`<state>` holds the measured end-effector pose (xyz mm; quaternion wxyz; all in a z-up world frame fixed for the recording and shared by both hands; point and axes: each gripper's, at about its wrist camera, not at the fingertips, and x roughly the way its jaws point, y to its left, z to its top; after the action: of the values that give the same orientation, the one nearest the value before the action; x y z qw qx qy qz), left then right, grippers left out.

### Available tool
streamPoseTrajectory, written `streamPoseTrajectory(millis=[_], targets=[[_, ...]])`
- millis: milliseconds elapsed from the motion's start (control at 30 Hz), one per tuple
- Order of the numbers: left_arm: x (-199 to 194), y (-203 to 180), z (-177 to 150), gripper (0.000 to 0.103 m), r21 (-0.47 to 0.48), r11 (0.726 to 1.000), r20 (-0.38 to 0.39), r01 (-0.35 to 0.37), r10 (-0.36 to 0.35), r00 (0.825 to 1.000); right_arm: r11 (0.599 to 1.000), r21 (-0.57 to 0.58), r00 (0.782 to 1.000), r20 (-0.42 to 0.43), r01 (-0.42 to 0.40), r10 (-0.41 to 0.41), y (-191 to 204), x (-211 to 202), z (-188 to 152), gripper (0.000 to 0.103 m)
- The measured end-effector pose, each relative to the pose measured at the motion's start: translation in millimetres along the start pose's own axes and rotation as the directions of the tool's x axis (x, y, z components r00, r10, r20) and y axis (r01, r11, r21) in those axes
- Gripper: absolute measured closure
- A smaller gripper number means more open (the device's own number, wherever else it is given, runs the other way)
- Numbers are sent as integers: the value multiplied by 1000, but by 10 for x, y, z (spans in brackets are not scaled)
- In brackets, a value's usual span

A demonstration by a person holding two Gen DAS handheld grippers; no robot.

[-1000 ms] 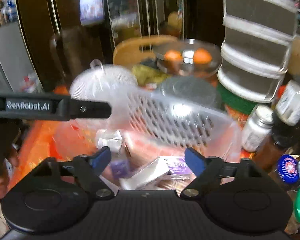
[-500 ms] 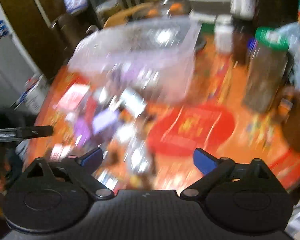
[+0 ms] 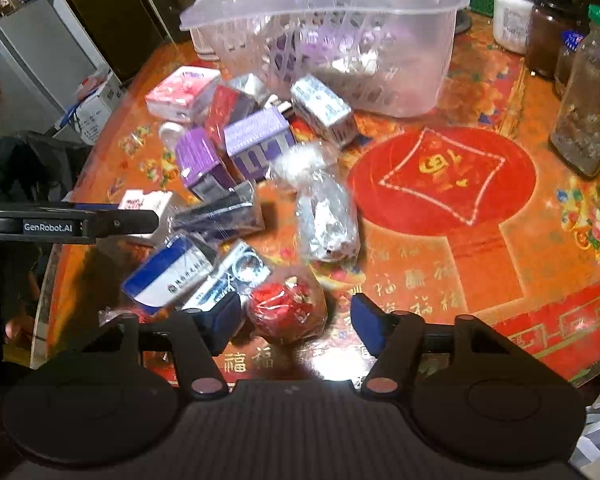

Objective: Organize objects
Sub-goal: 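Grasp the white Welcome box with the left tool while the right tool grasps the red foil ball, then drop both held items into the clear basket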

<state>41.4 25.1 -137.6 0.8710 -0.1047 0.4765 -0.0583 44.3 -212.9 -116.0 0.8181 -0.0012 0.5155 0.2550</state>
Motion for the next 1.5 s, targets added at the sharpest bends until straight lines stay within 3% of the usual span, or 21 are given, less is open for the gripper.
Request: streamPoseTrajectory(millis=[133,267,533,800,967,1133,1200,1267,1367,1467,1500], targets=[[35,-48,-21,16,18,1000,7,-23,23,1000,1000,-11,1000,-7,-11,11,19,18,-24,53],[30,-47,-37,26,24,999,9,-49,49,999,1000,-6,1000,-1,-15,15,3,13,-27,54],[-100,24,-38,27,-3,1000,39,-25,25,999,1000,26,997,78,-6,4,-42,-163,21,54],[-426,8,115,27,-5,1000,127,19,-19,992,999,44,979,202,-23,14,-25,-504,217,54],[-821,-122,438,27,17,994,249,109,-110,962,999,29,939,342,-46,34,-8,-894,542,54],[-1056,-386,1197,27,108,975,381,193,-220,898,1000,-19,890,455,13,-3,22,-1114,1160,54],[-970,-505,1561,27,135,968,384,212,-249,889,999,-22,887,461,37,-23,4,-1047,1473,54],[-749,-593,1901,27,134,965,338,225,-257,905,997,-30,894,446,68,-47,-28,-888,1746,54],[-276,-643,2252,27,83,971,239,222,-236,942,996,-4,926,369,91,-83,-174,-537,2007,54],[23,-729,2311,27,89,979,180,185,-198,963,994,4,942,320,105,-101,-255,-273,2077,55],[73,-742,2310,27,96,978,178,187,-202,963,994,-3,948,303,105,-99,-240,-204,2082,55]])
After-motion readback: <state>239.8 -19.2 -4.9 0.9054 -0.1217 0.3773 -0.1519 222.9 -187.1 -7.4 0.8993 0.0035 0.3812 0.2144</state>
